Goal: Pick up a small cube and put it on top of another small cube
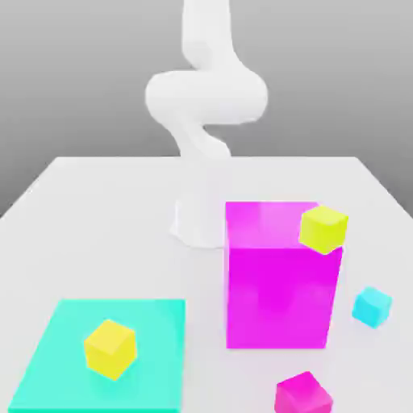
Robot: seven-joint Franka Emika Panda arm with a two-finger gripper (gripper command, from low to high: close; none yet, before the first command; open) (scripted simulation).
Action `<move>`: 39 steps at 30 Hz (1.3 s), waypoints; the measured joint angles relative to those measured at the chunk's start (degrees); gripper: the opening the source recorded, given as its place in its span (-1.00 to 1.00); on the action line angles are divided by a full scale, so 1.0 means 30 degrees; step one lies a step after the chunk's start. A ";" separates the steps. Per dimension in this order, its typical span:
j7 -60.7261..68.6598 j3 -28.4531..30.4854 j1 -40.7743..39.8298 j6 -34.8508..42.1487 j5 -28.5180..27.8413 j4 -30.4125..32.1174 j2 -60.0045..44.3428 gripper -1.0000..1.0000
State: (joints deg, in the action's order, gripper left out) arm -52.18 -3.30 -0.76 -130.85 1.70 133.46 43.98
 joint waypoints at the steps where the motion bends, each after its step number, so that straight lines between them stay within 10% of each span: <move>1: -0.0916 -0.0471 -0.0106 0.0138 0.0244 0.0240 -0.0268 0.00; 25: -1.9091 -0.8907 -0.1165 -0.0248 0.4168 0.6000 -0.7417 0.00; 26: -1.9182 -0.9085 -0.1213 -0.0978 0.4137 0.6305 -0.7874 -1.00; 39: -1.8117 -0.7732 -0.1730 0.1701 0.4034 0.5022 -0.6430 -1.00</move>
State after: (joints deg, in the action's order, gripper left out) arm -106.53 -26.49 -5.94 -125.75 13.81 148.52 24.69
